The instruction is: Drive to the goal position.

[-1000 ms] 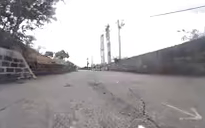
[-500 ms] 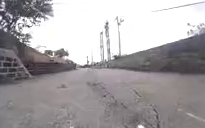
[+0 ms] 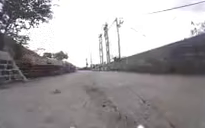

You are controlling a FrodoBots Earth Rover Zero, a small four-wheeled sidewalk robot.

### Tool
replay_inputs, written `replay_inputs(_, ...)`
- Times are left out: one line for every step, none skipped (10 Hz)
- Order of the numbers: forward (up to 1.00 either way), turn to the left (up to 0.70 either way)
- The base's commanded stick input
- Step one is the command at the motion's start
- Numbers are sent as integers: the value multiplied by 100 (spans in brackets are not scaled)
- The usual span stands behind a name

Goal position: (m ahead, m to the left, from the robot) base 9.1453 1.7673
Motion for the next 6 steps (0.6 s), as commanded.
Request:
replay_inputs(70,0)
replay_inputs(70,0)
replay_inputs(70,0)
replay_inputs(70,0)
replay_inputs(70,0)
replay_inputs(70,0)
